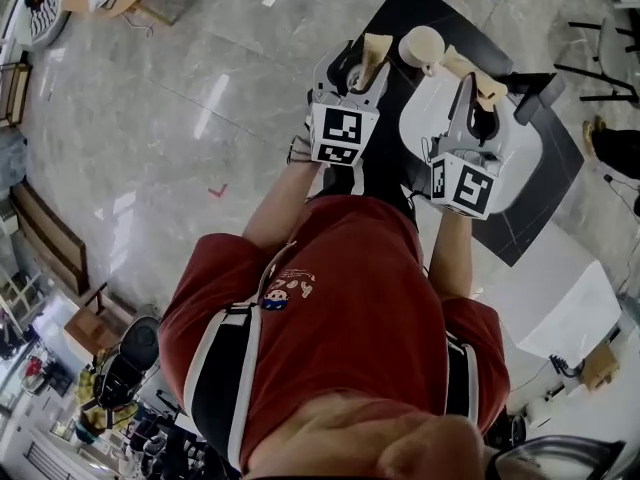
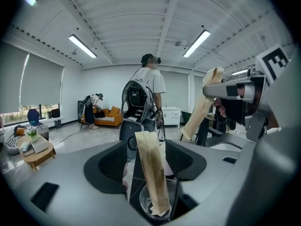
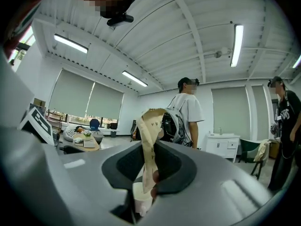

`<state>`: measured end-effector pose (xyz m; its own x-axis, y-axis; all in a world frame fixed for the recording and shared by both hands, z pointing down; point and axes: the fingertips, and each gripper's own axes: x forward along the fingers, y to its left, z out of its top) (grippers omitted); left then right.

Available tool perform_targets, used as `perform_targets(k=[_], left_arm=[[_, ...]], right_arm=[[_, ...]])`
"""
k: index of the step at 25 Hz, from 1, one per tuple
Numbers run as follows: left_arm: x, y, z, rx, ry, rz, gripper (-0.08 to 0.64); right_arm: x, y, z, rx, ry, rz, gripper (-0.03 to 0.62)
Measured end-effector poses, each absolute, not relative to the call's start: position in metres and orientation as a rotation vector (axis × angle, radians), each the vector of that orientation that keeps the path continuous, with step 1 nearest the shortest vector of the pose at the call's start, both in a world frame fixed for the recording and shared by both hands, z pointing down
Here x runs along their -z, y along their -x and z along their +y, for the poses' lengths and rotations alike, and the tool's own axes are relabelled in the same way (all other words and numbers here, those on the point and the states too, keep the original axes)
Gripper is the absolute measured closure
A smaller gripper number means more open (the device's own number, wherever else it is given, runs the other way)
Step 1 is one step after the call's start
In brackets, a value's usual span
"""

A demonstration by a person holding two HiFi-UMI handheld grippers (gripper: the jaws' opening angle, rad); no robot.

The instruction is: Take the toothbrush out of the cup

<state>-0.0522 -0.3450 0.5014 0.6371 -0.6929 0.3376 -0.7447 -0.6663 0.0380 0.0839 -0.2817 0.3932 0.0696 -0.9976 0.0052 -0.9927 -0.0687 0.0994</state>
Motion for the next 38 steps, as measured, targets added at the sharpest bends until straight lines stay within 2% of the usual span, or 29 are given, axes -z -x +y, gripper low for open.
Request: perform_targets(k=[14,23,38], left_arm=[[-0.536,0.032,-0.347,-0.591,-2.675,-1.071,0.326],[-0.535,0.033,-0.346,-0.566,-2.679,-1.079,0.420],[-0.496,0.039,-0.335,-0.416,-2.711,-1.140,0.486]], right_arm=[[-0.401,-0.096,-0.269,0.072,-2.303,-1.980,0.526],[-0.403,-0.095,-0.266,0.064,-2.328,-1.977,0.526],[-0.387,-0.092,-0.246,0.115,-2.359,-1.971,0.526]])
